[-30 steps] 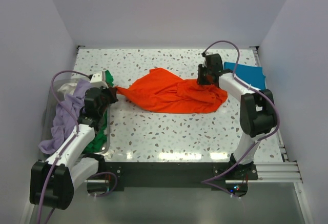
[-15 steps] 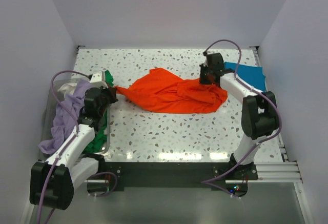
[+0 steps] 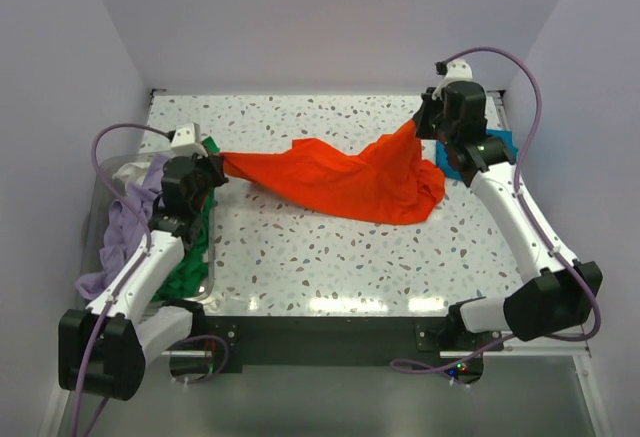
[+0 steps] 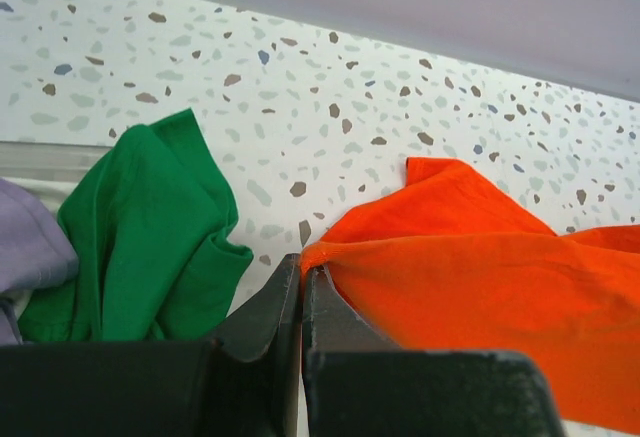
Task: Fold and stack the t-shirts
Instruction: Flatten the tshirt out
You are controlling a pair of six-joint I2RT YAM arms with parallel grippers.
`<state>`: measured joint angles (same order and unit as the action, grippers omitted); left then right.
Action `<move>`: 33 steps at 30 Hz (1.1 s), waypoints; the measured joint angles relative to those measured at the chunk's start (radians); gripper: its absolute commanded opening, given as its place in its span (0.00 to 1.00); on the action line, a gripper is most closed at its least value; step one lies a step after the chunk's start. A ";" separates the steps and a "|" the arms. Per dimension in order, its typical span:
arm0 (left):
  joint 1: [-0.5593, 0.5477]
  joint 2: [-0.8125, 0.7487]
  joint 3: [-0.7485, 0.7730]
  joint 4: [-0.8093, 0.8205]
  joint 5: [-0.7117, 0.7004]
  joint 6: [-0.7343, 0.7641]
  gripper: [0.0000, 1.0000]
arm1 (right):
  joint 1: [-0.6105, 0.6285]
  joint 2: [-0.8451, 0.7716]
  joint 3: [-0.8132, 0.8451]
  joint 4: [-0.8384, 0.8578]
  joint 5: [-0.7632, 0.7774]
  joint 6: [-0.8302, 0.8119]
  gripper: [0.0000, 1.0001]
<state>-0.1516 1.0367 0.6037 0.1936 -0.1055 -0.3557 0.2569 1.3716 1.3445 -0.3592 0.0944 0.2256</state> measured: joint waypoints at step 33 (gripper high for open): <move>0.000 -0.230 0.558 -0.131 0.073 0.037 0.00 | 0.000 -0.375 0.581 -0.173 0.045 -0.064 0.00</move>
<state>-0.1516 0.8062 1.1622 0.0624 -0.0326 -0.3183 0.2569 0.9970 1.9251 -0.5320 0.1398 0.1616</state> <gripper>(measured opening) 0.029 0.014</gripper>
